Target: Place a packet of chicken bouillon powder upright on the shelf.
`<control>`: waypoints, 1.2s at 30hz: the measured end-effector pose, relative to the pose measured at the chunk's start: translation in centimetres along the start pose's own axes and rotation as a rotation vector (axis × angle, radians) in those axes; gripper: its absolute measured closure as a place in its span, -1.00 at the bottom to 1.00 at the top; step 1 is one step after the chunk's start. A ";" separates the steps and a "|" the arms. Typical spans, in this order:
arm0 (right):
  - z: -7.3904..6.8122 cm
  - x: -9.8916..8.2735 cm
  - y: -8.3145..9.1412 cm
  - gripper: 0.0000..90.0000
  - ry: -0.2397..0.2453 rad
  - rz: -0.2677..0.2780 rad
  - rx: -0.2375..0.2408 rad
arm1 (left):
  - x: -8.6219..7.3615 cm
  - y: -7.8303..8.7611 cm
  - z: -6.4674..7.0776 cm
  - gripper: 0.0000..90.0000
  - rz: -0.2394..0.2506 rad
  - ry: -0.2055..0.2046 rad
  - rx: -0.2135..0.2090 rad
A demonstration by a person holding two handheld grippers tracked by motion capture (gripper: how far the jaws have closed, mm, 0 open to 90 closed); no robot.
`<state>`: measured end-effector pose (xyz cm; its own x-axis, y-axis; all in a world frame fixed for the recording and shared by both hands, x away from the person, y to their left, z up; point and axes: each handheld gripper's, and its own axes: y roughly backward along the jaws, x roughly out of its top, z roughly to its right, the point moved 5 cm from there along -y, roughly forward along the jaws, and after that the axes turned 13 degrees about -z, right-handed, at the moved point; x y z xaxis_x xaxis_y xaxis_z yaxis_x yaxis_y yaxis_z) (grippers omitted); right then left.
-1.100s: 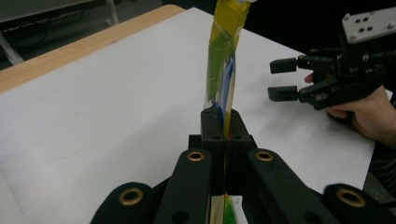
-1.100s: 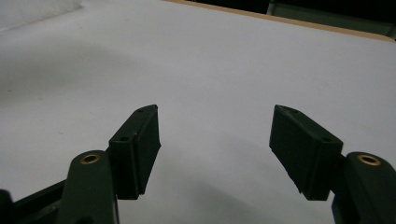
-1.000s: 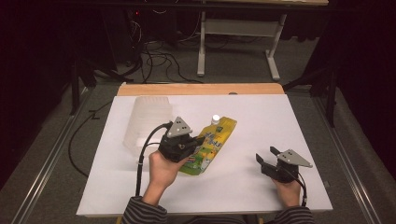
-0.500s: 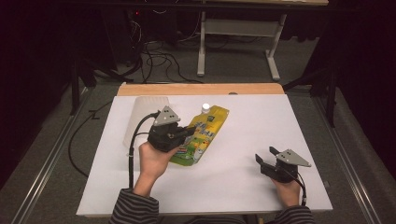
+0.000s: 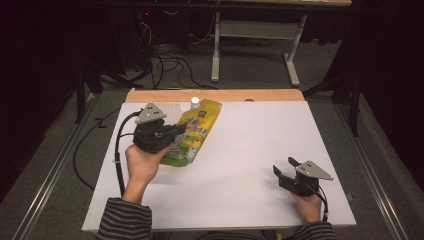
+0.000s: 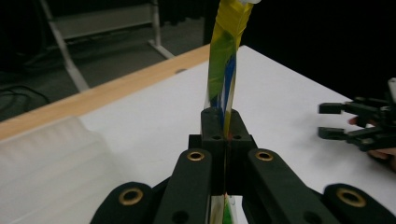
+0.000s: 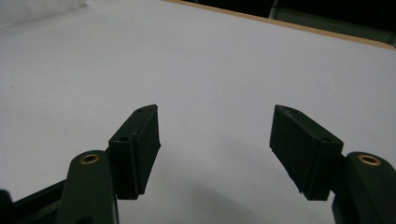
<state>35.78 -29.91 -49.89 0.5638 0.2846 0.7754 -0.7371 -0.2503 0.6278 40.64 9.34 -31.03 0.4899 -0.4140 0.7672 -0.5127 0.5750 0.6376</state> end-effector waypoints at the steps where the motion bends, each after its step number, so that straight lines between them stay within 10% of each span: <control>1: 0.0 0.0 0.0 -0.25 0.000 0.000 0.000 | 0.0 0.0 0.0 1.00 0.000 0.000 0.000; 9: 0.0 0.0 -0.2 -0.25 0.010 -0.016 -0.003 | -0.4 1.1 -3.7 1.00 0.067 0.067 0.026; 14: 0.0 0.0 -0.1 -0.25 0.006 -0.013 -0.002 | -0.9 0.5 -5.4 1.00 0.042 0.073 0.111; 36: 0.0 0.0 -0.2 -0.25 -0.005 -0.024 -0.007 | -2.1 -6.1 -6.7 0.97 -0.073 -0.002 0.170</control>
<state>35.97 -29.85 -50.01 0.5830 0.2855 0.7607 -0.7262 -0.2368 0.6454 47.47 11.38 -36.97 0.5289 -0.4522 0.7182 -0.5873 0.4159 0.6944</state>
